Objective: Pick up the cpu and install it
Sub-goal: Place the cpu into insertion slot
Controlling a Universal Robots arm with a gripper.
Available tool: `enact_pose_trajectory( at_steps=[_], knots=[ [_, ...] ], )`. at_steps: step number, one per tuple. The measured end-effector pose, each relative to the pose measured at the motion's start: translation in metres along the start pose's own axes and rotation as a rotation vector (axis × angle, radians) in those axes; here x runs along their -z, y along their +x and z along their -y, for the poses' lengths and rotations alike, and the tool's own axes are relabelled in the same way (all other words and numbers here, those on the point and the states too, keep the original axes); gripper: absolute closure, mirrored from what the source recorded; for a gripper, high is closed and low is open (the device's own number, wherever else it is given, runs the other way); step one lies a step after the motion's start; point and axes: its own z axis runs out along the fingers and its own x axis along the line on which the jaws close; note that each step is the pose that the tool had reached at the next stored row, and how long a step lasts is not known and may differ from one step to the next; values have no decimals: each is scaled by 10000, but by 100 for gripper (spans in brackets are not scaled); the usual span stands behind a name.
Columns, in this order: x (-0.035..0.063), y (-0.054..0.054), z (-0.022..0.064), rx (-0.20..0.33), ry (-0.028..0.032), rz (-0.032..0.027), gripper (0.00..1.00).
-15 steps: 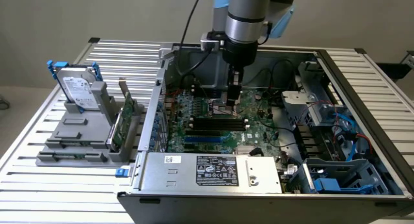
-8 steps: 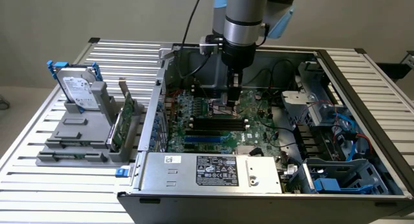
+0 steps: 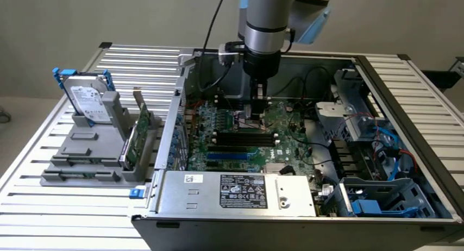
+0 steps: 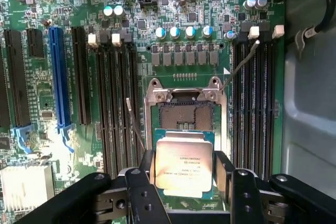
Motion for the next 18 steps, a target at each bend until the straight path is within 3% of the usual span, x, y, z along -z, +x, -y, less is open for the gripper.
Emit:
enact_pose_trajectory(
  at_steps=[4, 10, 18],
  knots=[
    [-23, -3, -61, 104, 2, 15, 45],
    [-65, -5, -67, 458, 8, 158, 45],
    [-124, 3, -76, 555, 8, 210, 45]
  ],
)
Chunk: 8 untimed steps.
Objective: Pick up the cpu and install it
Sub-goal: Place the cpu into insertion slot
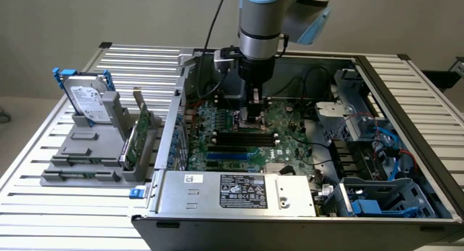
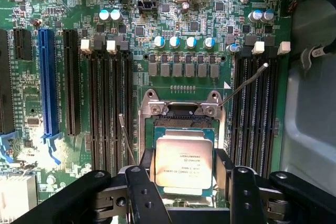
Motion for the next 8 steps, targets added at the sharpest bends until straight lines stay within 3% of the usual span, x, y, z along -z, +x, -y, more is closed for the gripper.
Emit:
enact_pose_trajectory(
  at_steps=[8],
  knots=[
    [-53, 20, -4, 71, -43, 30, 45]
  ],
)
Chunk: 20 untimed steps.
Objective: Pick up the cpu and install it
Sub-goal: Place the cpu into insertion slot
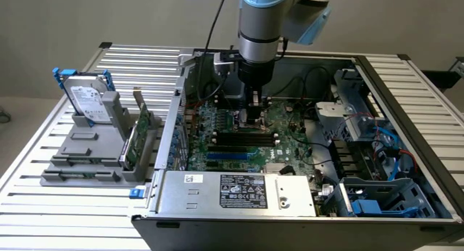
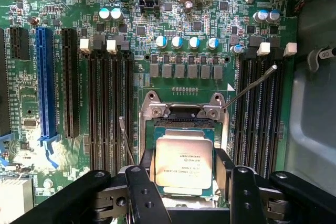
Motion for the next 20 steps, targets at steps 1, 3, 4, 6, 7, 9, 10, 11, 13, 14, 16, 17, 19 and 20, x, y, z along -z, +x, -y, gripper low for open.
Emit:
enact_pose_trajectory(
  at_steps=[1, 3, 4, 6, 7, 9, 10, 11, 13, 14, 16, 17, 19, 20],
  knots=[
    [-4, 3, 0, 4, -14, 3, 45],
    [-8, 8, -1, 8, -40, 3, 45],
    [-9, 8, -1, 7, -45, 1, 45],
    [-9, 8, 0, 8, -47, 0, 45],
    [-11, 9, 0, 8, -46, 3, 45],
    [-14, 17, 0, 10, -45, 8, 45],
    [-16, 18, 0, 8, -45, 9, 45],
    [-19, 20, 0, 8, -46, 10, 45],
    [-23, 28, -1, 9, -59, 13, 45],
    [-26, 31, -1, 8, -68, 17, 45],
    [-33, 36, 0, 8, -102, 19, 45],
    [-36, 38, 1, 9, -123, 19, 45],
    [-42, 41, 10, 8, -175, 21, 45],
    [-44, 44, 20, 8, -207, 22, 45]
  ],
)
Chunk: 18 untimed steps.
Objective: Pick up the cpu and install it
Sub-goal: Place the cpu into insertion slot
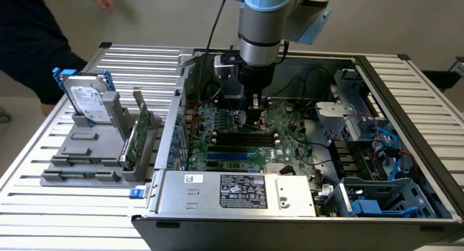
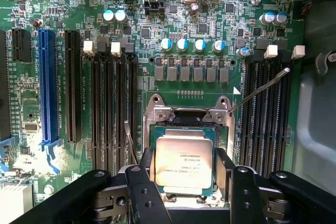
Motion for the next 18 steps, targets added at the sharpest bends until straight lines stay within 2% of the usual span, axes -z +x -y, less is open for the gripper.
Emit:
enact_pose_trajectory(
  at_steps=[5, 11, 18],
  knots=[
    [-18, 4, 48, 1, -145, 6, 45],
    [-44, 5, 57, 1, -276, 9, 45],
    [-55, 6, 98, -2, -375, 13, 45]
  ],
)
